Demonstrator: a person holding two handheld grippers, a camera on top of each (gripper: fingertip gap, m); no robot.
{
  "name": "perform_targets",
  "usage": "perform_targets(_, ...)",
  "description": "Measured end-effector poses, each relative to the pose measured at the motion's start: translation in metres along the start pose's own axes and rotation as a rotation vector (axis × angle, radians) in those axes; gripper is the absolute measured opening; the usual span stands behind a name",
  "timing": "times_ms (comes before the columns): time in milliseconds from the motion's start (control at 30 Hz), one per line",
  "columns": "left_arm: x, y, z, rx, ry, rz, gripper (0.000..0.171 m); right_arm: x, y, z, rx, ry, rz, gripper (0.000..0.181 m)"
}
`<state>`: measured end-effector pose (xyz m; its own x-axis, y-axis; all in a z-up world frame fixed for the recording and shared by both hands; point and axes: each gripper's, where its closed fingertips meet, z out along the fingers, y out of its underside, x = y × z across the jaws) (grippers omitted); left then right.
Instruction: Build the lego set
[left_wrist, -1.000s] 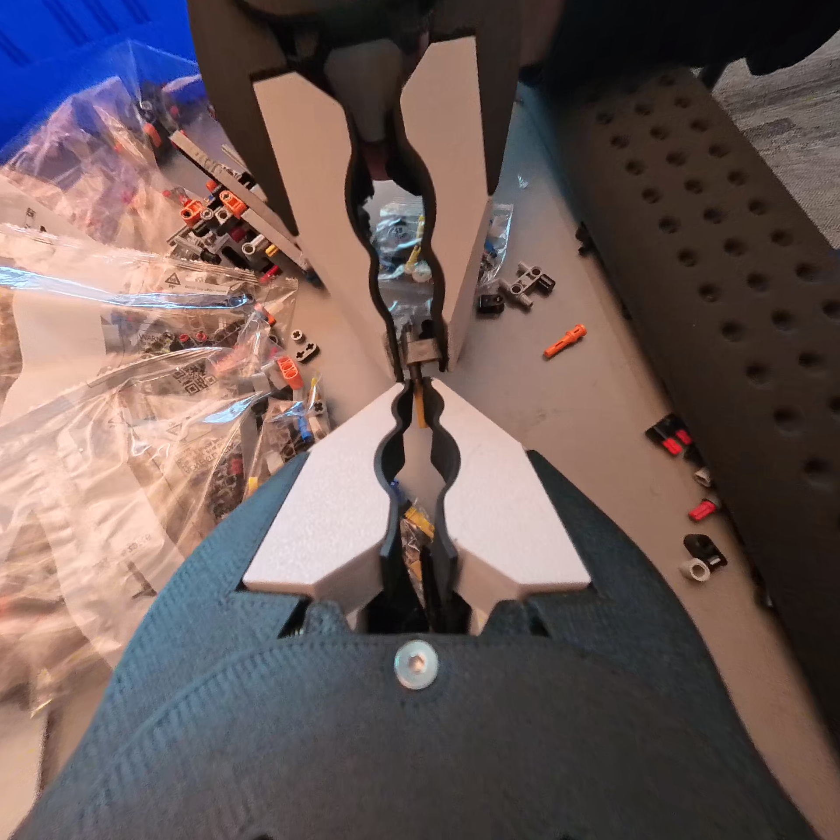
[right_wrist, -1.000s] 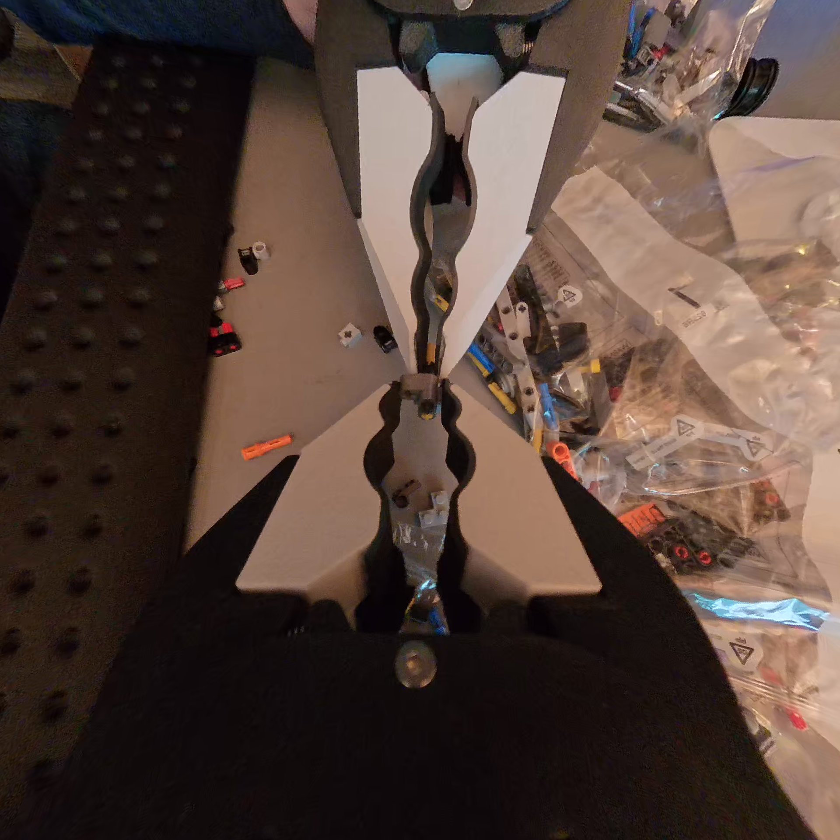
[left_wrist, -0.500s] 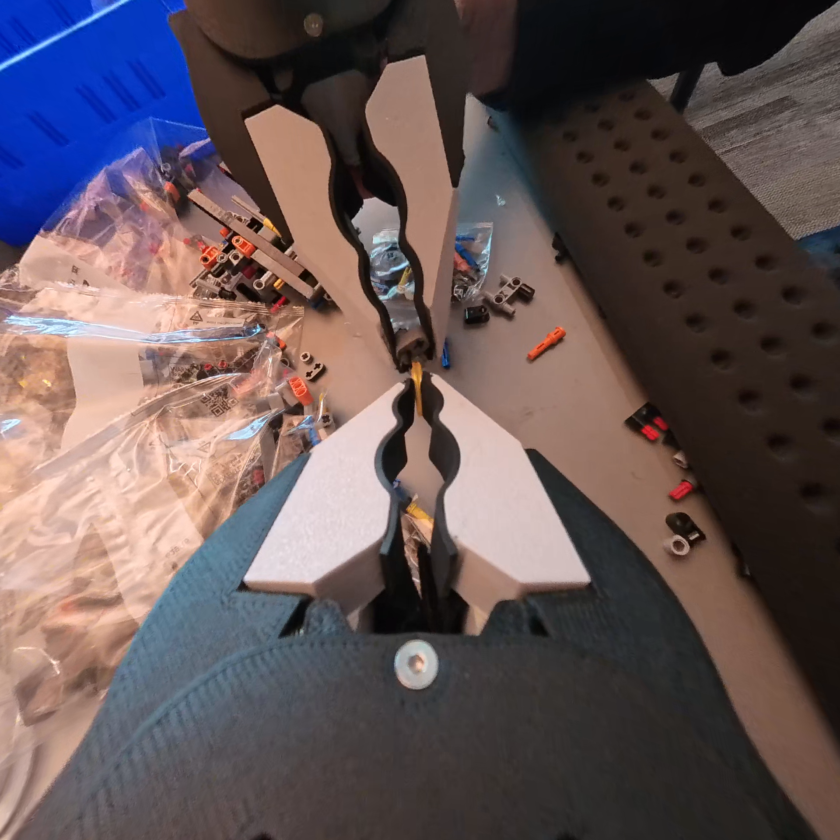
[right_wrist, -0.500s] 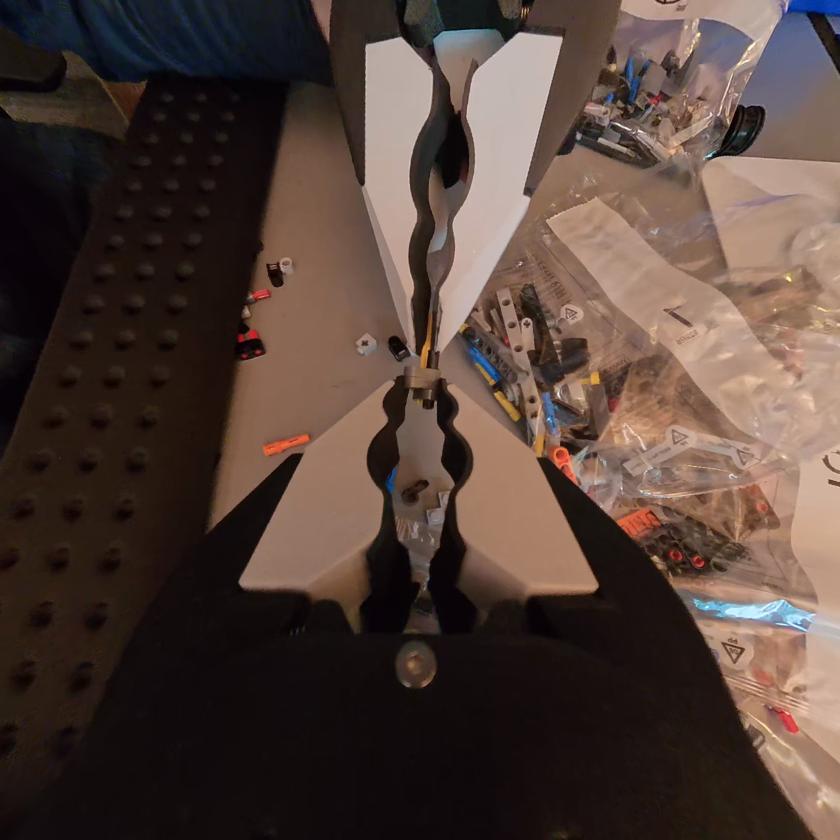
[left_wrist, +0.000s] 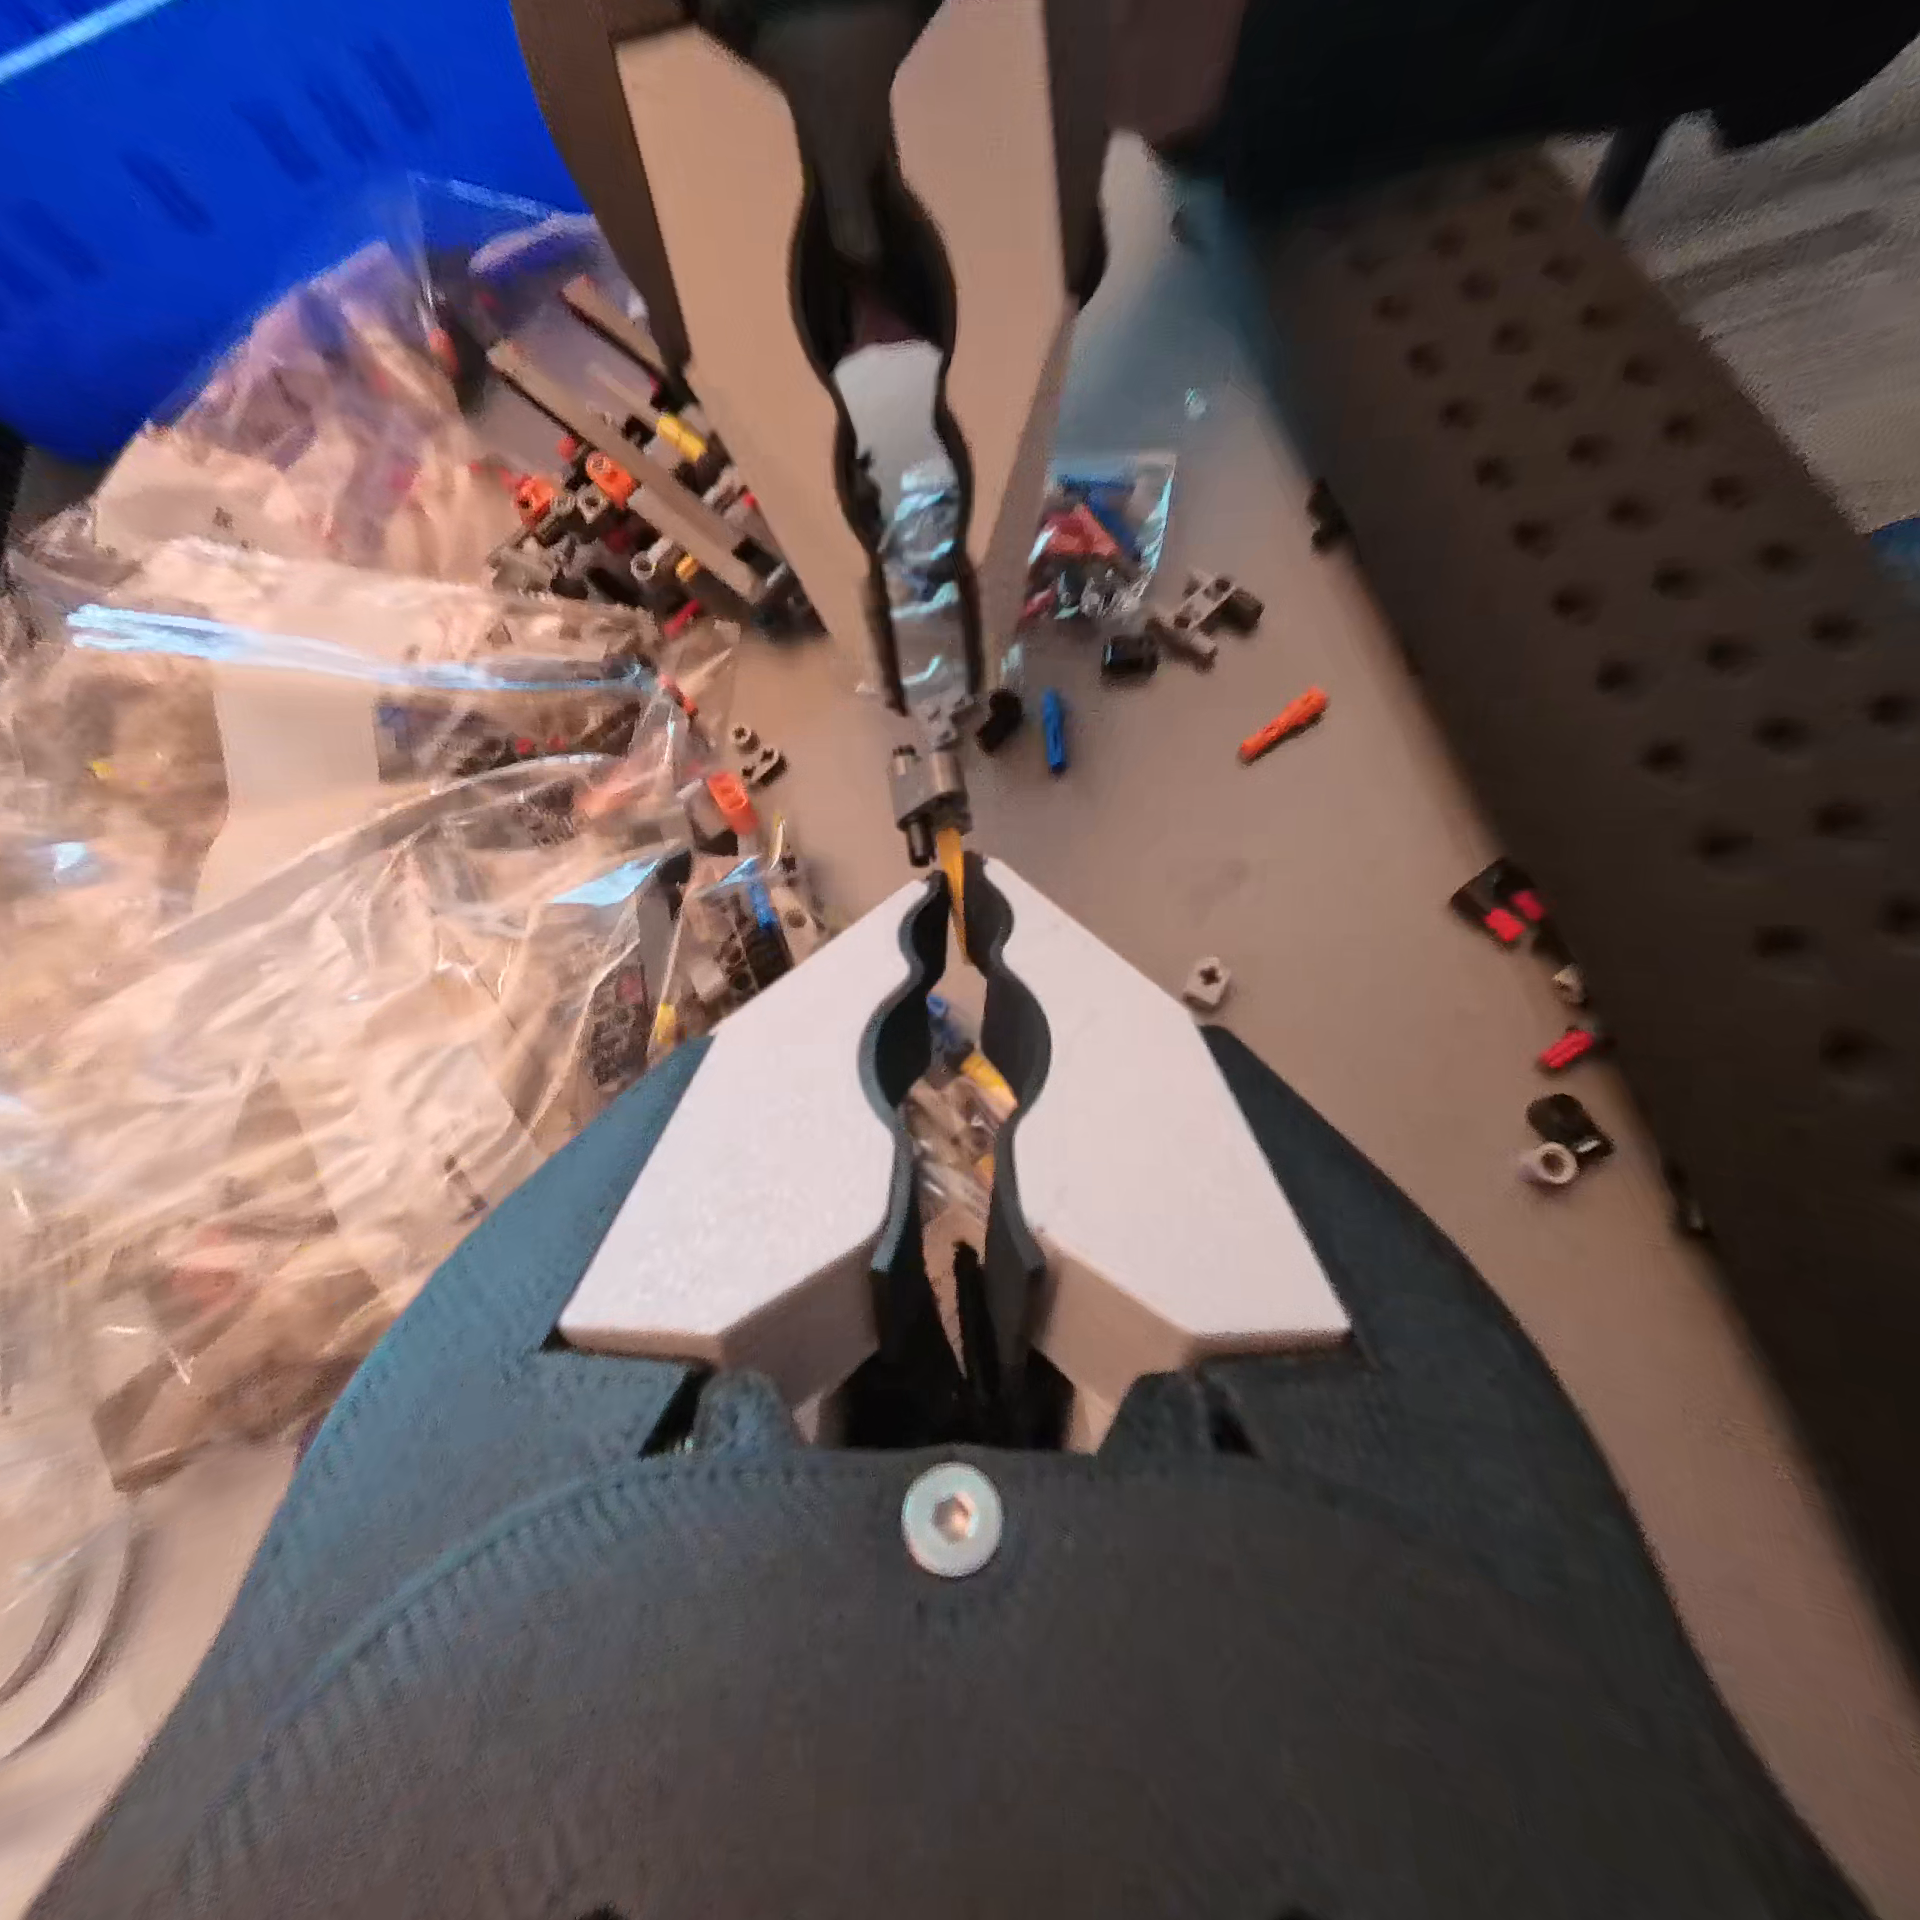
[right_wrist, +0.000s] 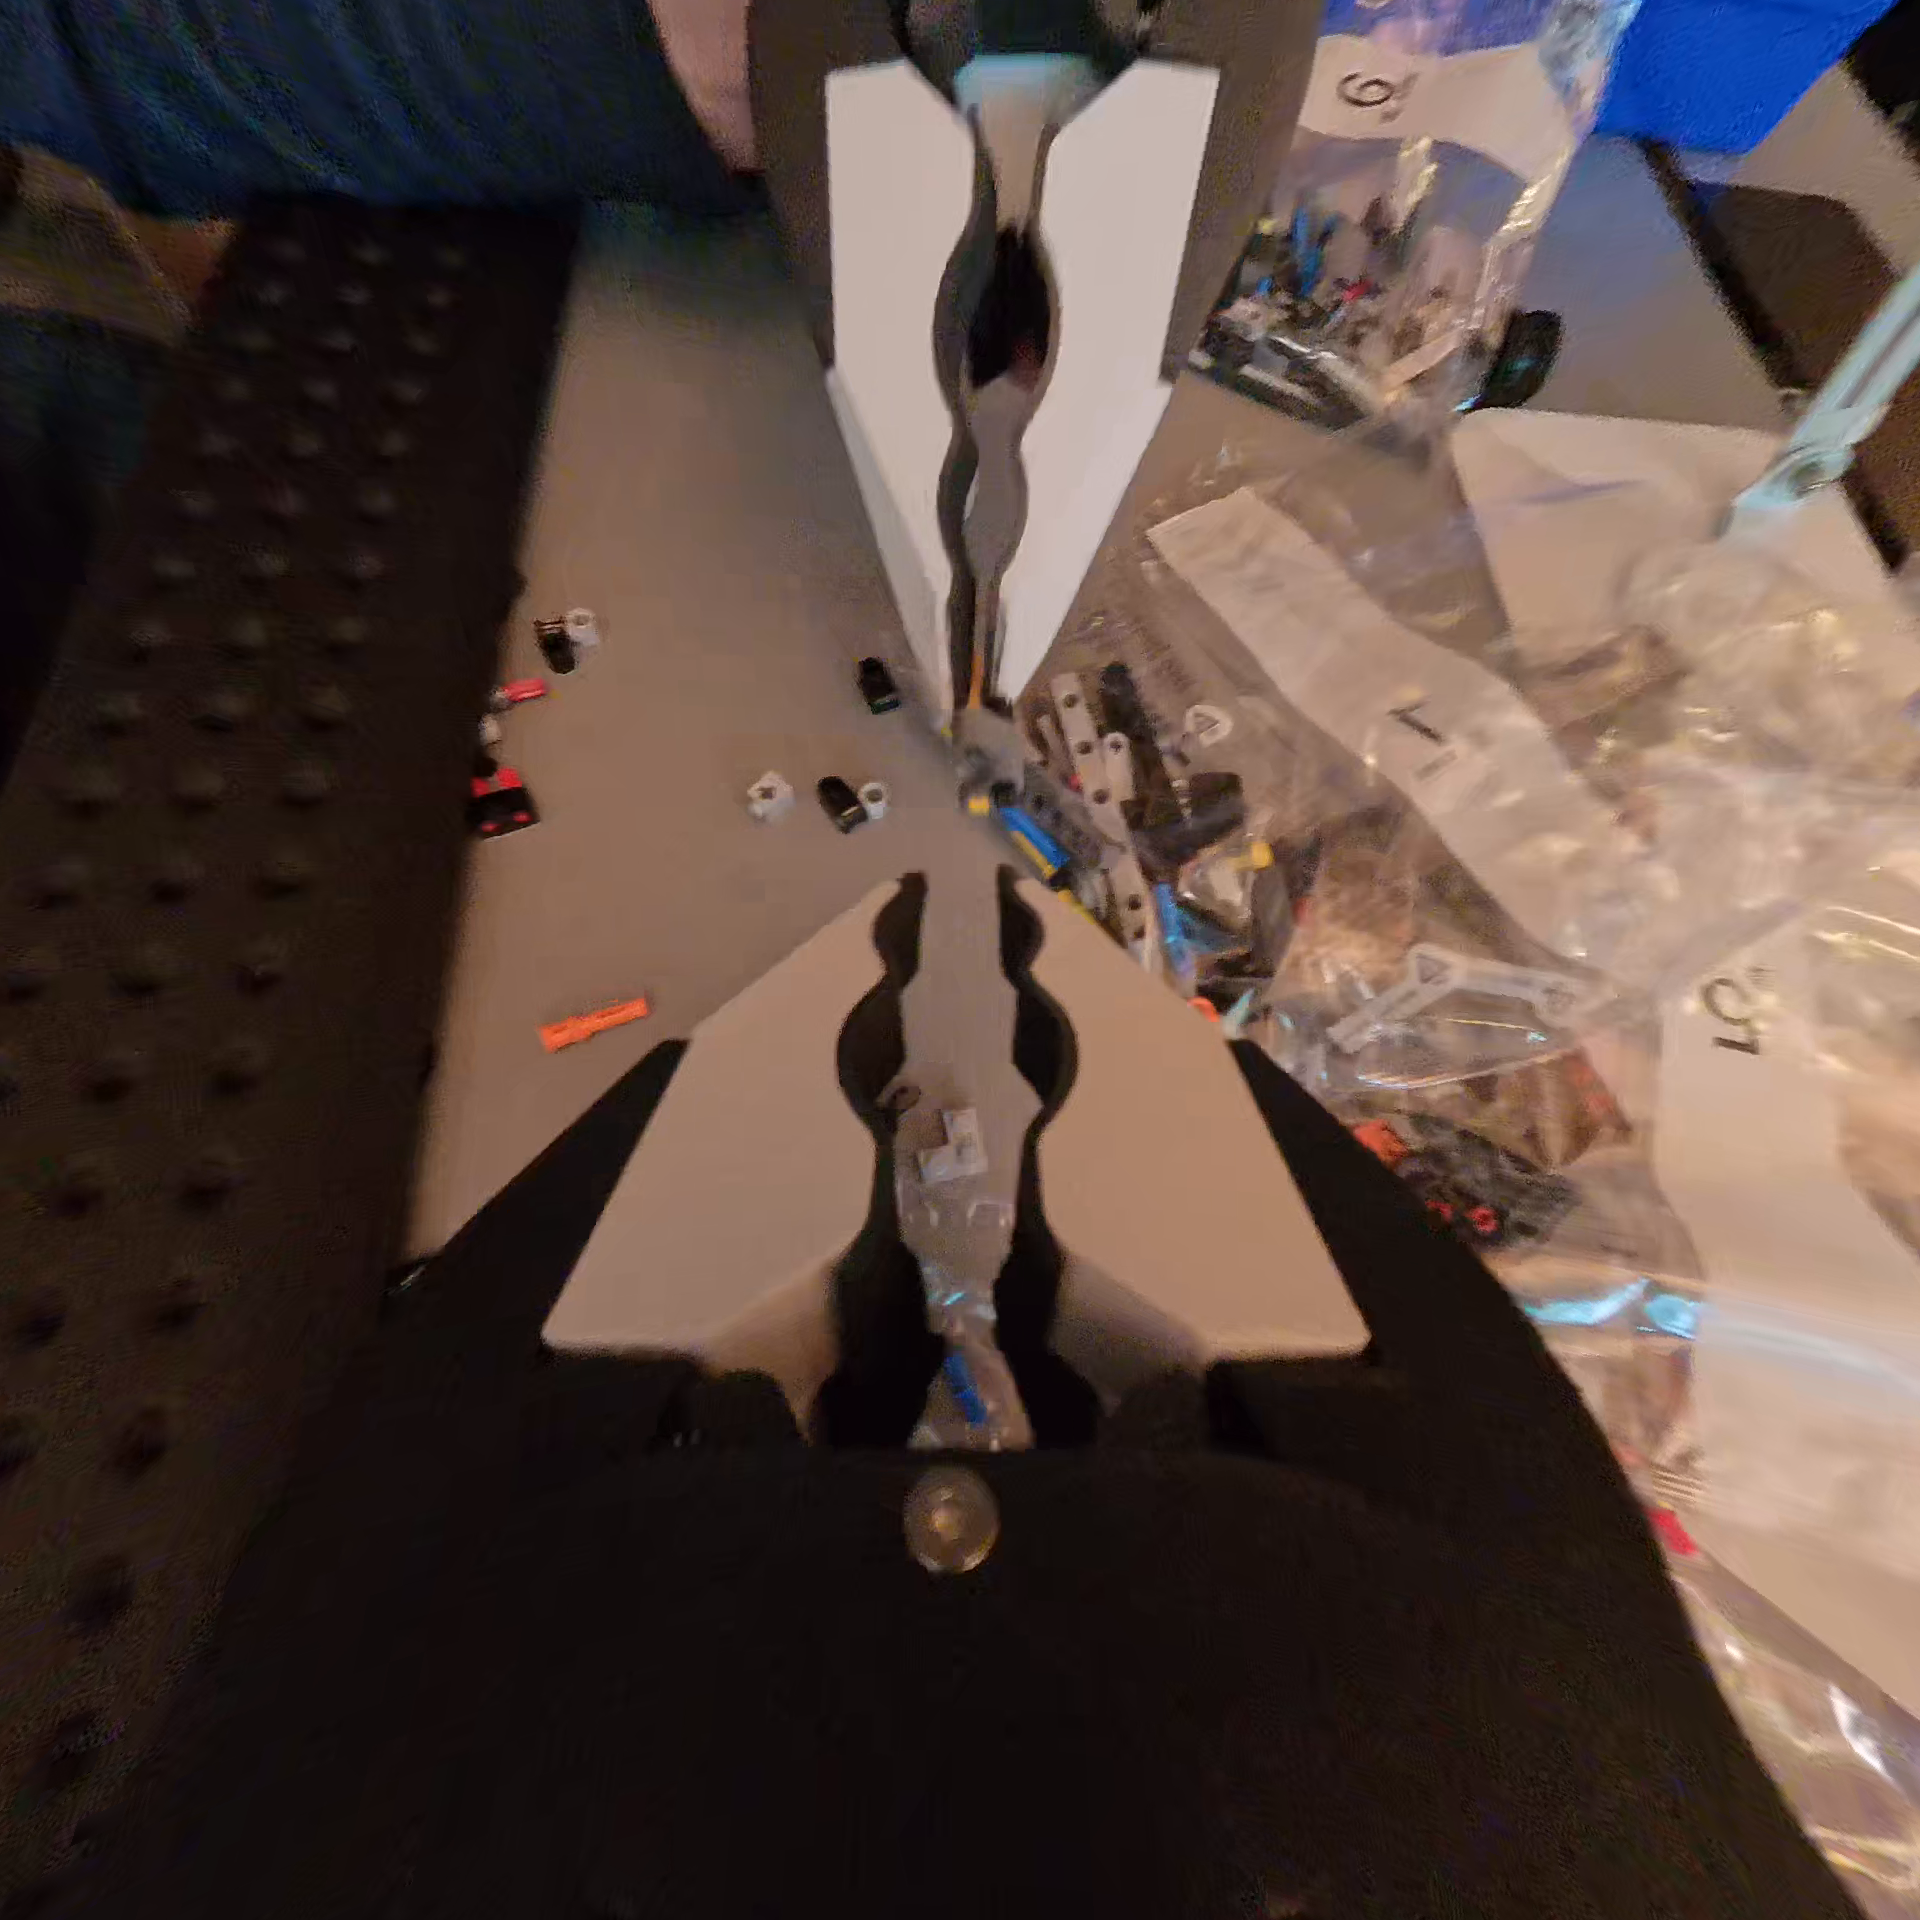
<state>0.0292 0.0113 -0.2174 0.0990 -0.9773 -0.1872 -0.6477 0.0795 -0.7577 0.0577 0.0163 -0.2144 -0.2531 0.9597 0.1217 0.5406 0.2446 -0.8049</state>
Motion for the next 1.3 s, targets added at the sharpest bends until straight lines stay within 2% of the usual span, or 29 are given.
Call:
perform_targets(33,-0.002,0.0,0.002,-0.001,-0.007,-0.005,0.001,0.0,-0.001,0.002,-0.01,0.015,-0.007,0.019)
perform_targets(100,-0.001,-0.007,0.003,0.027,0.002,-0.011,0.001,0.005,-0.001,0.007,-0.041,0.068,-0.042,0.023)
perform_targets(233,0.001,-0.004,0.014,-0.025,-0.006,0.004,0.001,0.007,-0.004,0.018,-0.079,0.134,-0.12,0.033)
perform_targets(267,0.002,-0.003,0.016,-0.036,-0.004,0.006,0.001,0.007,-0.004,0.021,-0.102,0.151,-0.151,0.03)
perform_targets(333,0.001,0.0,0.019,-0.057,-0.009,0.012,0.001,0.005,0.0,0.026,-0.144,0.165,-0.189,0.012)
perform_targets(433,0.002,0.003,0.022,-0.068,-0.005,0.02,0.001,0.003,0.005,0.027,-0.17,0.15,-0.186,0.009)
perform_targets(533,0.003,-0.005,0.016,-0.02,-0.005,0.033,0.001,0.002,-0.003,0.02,-0.111,0.131,-0.161,0.009)
perform_targets(833,0.008,-0.013,0.009,0.016,0.005,0.065,0.002,-0.005,-0.007,0.013,-0.079,0.104,-0.168,0.009)
perform_targets(900,0.004,-0.009,0.002,0.011,-0.013,0.058,0.0,0.0,0.003,0.008,-0.117,0.123,-0.163,0.007)
perform_targets(933,-0.006,0.002,-0.009,-0.024,-0.061,0.044,0.0,0.008,0.022,0.004,-0.199,0.145,-0.156,0.008)
perform_targets(967,-0.012,0.006,-0.024,0.005,-0.078,0.001,0.0,0.01,0.028,0.0,-0.181,0.132,-0.127,0.008)
perform_targets(1033,-0.017,-0.006,-0.045,0.118,-0.079,-0.043,0.0,0.009,0.015,-0.004,-0.098,0.098,-0.08,0.008)
perform_targets(1100,-0.009,-0.012,-0.034,0.081,-0.05,-0.01,0.0,0.008,0.011,0.002,-0.107,0.114,-0.111,0.009)
perform_targets(1200,0.007,0.013,0.004,-0.067,0.032,-0.01,0.0,0.006,0.006,0.007,-0.107,0.135,-0.157,0.009)
perform_targets(1233,0.008,0.016,0.01,-0.08,0.041,-0.017,0.0,0.007,0.006,0.007,-0.107,0.15,-0.173,0.009)
perform_targets(1300,0.008,0.004,0.011,-0.016,0.053,-0.035,0.007,0.009,0.006,0.006,-0.114,0.178,-0.21,0.009)
